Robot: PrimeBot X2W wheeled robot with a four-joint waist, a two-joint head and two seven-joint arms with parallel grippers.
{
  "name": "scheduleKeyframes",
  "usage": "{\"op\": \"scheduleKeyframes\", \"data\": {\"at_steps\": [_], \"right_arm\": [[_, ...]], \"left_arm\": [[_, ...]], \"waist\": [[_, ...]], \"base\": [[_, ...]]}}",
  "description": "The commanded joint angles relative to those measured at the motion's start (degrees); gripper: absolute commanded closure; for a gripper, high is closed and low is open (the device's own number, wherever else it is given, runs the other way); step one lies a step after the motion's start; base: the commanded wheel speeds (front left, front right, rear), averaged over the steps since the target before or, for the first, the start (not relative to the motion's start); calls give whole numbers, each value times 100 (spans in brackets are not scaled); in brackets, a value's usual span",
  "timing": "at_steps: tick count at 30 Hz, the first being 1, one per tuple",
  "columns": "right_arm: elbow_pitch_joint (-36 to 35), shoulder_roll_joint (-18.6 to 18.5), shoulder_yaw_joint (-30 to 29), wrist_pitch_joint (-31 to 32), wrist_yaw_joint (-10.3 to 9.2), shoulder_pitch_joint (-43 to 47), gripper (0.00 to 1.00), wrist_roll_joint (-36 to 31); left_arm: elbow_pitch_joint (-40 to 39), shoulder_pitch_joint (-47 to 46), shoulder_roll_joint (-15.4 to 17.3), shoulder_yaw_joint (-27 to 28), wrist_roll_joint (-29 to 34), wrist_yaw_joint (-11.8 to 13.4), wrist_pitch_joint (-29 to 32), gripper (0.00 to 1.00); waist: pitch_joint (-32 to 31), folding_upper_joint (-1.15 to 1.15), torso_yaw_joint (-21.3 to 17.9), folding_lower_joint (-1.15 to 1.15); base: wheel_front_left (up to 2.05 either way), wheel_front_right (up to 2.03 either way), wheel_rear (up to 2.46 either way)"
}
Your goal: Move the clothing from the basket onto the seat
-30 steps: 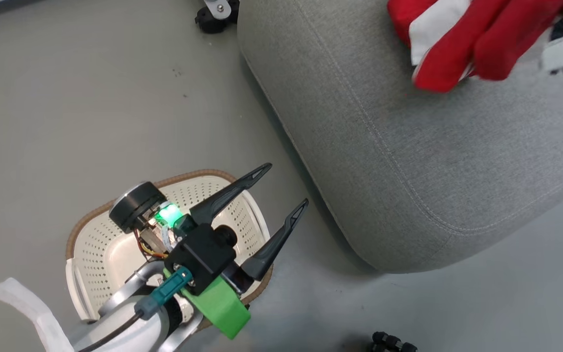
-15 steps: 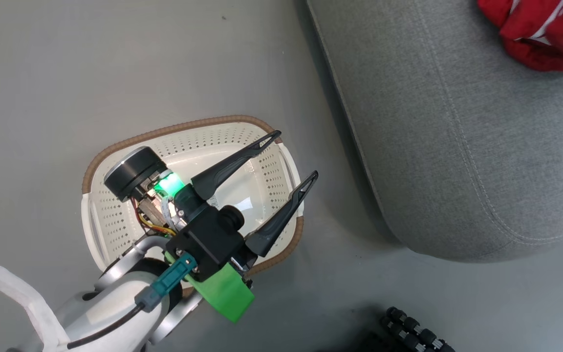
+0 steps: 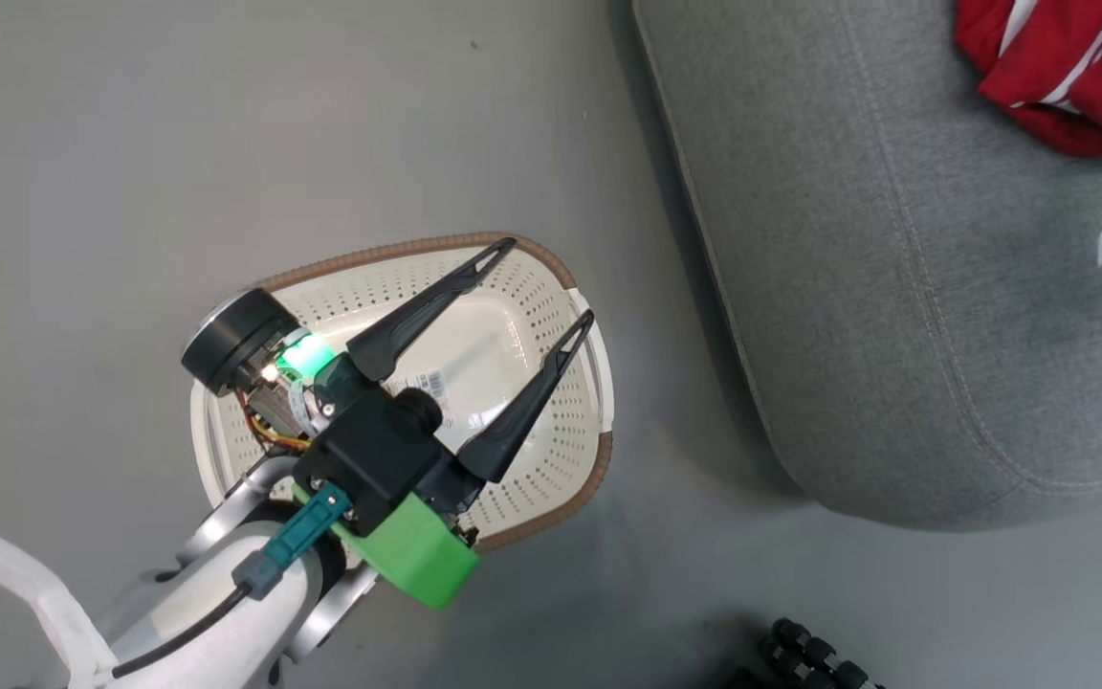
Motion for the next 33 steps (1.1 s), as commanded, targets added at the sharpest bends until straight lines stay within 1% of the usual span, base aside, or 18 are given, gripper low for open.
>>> {"op": "scheduleKeyframes", "data": {"at_steps": [1, 4, 7, 12, 16, 23, 27, 30, 33], "right_arm": [[-244, 84, -80, -14, 1, 317, 0, -170], [-934, 354, -274, -15, 1, 943, 0, -434], [-1580, 652, -309, -14, 1, 1504, 0, -666], [-2440, 1079, -111, -16, 1, 2267, 0, -1036], [-2977, 1292, 118, 48, 1, 2684, 0, -1192], [-3666, 1482, 625, 311, 1, 3135, 0, -1299], [-3906, 1515, 790, 469, 1, 3313, 0, -1370], [-4020, 1531, 853, 552, 1, 3431, 0, -1434], [-4112, 1541, 908, 658, 1, 3563, 0, -1475]], "left_arm": [[59, 121, -22, 46, -66, 63, -109, 0], [196, 251, -82, 120, -136, 180, -315, 0], [356, 403, -117, 220, -212, 325, -495, 0], [646, 621, -214, 465, -355, 643, -850, 0], [927, 806, -289, 794, -488, 927, -1135, 0], [1261, 1212, -459, 1474, -705, 1298, -1367, 0], [1260, 1549, -612, 2060, -707, 1496, -1379, 0], [1270, 1872, -712, 2456, -650, 1542, -1375, 0], [1314, 2196, -821, 2817, -579, 1488, -1377, 0]], "waist": [[-385, 0, -48, -1], [-680, 0, -1, -1], [-947, 0, 57, -1], [-1327, 0, 246, -1], [-1552, 0, 479, -1], [-1861, 0, 931, -1], [-2022, 0, 1191, -1], [-2157, 0, 1351, -1], [-2294, 0, 1474, -1]], "base": [[0, 0, 0], [0, 0, 0], [0, 0, 0], [0, 0, 0], [0, 0, 0], [0, 0, 0], [0, 0, 0], [0, 0, 0], [0, 0, 0]]}}
